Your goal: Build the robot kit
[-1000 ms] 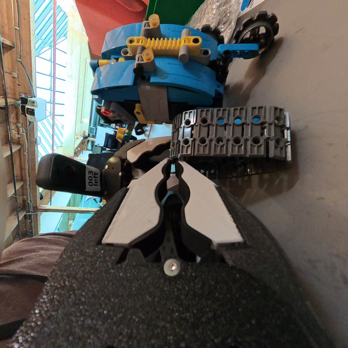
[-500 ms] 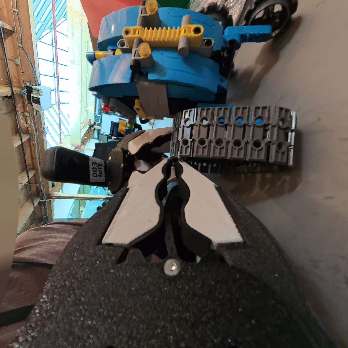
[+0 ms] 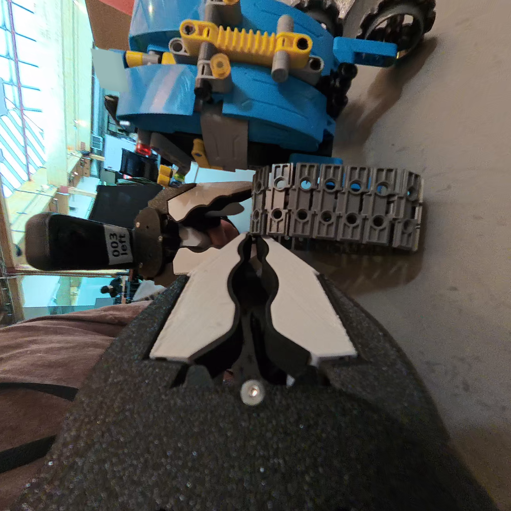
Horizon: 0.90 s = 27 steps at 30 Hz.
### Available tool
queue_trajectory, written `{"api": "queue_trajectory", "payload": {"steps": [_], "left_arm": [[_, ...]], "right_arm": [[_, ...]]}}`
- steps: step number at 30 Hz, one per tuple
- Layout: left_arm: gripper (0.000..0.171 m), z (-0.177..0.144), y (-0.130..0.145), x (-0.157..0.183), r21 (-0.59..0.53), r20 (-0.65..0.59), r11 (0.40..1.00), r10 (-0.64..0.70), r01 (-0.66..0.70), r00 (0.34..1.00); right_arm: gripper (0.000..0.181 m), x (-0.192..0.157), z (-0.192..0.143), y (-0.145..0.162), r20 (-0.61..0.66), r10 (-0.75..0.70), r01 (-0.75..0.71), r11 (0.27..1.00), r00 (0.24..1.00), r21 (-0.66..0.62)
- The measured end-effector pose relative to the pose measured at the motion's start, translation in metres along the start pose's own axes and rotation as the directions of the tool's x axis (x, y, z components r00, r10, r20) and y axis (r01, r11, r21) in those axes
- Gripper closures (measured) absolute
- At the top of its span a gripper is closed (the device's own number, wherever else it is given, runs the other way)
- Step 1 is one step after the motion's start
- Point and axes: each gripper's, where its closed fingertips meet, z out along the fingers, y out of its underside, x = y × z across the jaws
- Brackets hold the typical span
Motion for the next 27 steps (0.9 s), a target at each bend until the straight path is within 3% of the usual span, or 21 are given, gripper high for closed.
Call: {"api": "queue_trajectory", "payload": {"steps": [6, 13, 20, 24, 27], "left_arm": [[0.134, -0.004, 0.003, -0.001, -0.005, 0.016, 0.999, 0.044, -0.044, 0.999], [0.146, -0.015, 0.008, 0.003, 0.007, 0.017, 0.983, 0.185, -0.185, 0.983], [0.146, -0.024, 0.013, -0.002, -0.014, -0.01, 1.0, 0.019, -0.019, 1.0], [0.146, -0.03, 0.017, -0.005, -0.027, -0.007, 1.0, -0.009, 0.009, 1.0], [0.146, -0.036, 0.021, -0.004, -0.038, 0.008, 0.999, -0.013, 0.013, 1.0]], "right_arm": [[0.179, 0.002, 0.004, 0.004, -0.128, -0.125, 0.115, 0.99, 0.984, -0.084], [0.178, 0.0, 0.008, 0.008, -0.129, -0.167, 0.141, 0.972, 0.978, -0.19], [0.168, 0.008, 0.012, 0.012, -0.161, -0.196, 0.171, 0.973, 0.967, -0.153], [0.166, -0.003, 0.012, 0.016, -0.081, -0.173, 0.166, 0.982, 0.982, -0.089], [0.163, -0.002, 0.013, 0.029, -0.081, -0.236, 0.227, 0.968, 0.968, -0.111]]}}
